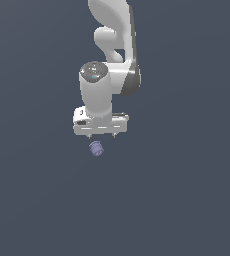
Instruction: Pick up the object and move it to a goal position.
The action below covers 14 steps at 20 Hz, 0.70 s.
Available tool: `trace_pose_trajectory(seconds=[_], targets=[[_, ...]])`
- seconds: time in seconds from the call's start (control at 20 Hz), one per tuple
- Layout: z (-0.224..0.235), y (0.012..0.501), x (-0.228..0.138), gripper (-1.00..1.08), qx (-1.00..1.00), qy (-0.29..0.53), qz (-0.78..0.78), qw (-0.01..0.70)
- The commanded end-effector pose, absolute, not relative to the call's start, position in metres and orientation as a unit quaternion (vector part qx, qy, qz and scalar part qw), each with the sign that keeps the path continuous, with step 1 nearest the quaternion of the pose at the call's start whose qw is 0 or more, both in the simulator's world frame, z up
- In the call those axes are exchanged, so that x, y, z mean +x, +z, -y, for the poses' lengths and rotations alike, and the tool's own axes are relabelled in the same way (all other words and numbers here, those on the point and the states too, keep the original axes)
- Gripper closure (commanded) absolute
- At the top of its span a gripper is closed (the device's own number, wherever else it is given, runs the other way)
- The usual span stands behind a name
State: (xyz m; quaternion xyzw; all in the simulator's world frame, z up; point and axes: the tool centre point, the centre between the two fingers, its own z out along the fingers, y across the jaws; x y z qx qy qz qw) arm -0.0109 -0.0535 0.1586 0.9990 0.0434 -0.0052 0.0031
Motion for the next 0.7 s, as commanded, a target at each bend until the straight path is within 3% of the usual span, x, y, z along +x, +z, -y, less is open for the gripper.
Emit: trace_pose_trajectory(seconds=[0.0,0.65], targets=[[0.059,0.150,-0.012,-0.92,0.998,-0.005,-0.067,0.003],[0.085,0.105,-0.021,-0.92,0.979,-0.002,-0.202,0.001]])
